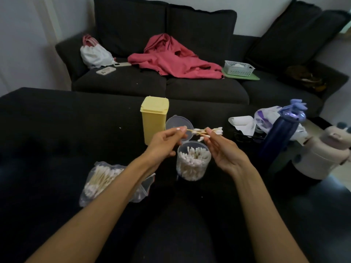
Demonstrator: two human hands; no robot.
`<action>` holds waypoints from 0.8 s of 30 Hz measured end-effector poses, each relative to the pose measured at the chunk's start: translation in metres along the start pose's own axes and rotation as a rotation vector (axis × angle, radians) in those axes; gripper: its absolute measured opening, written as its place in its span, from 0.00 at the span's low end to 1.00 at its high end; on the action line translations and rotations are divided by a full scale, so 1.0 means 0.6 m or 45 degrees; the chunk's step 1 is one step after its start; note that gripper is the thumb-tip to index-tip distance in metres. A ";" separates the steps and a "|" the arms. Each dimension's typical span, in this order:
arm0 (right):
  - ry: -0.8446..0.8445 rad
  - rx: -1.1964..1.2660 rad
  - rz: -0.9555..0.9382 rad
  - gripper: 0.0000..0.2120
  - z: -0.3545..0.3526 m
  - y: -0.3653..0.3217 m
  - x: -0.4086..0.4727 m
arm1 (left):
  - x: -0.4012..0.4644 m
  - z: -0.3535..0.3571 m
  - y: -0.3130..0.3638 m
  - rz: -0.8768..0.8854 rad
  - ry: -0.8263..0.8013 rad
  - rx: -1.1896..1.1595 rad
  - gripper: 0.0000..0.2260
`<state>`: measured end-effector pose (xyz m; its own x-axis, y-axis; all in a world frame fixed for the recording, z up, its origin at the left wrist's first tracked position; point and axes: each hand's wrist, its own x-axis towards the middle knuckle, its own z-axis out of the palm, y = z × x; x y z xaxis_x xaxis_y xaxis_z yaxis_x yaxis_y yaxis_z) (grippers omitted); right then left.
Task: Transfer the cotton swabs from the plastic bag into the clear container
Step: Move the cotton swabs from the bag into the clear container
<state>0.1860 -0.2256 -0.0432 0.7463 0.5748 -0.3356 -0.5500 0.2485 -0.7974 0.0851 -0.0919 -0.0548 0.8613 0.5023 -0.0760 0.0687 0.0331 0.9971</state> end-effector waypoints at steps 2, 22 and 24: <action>0.004 -0.009 0.015 0.06 -0.004 -0.002 -0.001 | 0.004 0.011 -0.002 0.017 0.050 -0.087 0.07; 0.177 -0.160 -0.161 0.07 -0.041 -0.015 0.001 | -0.004 -0.017 0.037 0.456 -0.159 0.992 0.08; 0.181 -0.191 -0.148 0.06 -0.040 -0.014 -0.001 | -0.002 -0.010 0.042 0.516 -0.163 1.146 0.09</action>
<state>0.1994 -0.2470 -0.0481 0.8525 0.4309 -0.2958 -0.4032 0.1822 -0.8968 0.0829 -0.0863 -0.0298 0.9482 0.2321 0.2167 0.0679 -0.8147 0.5758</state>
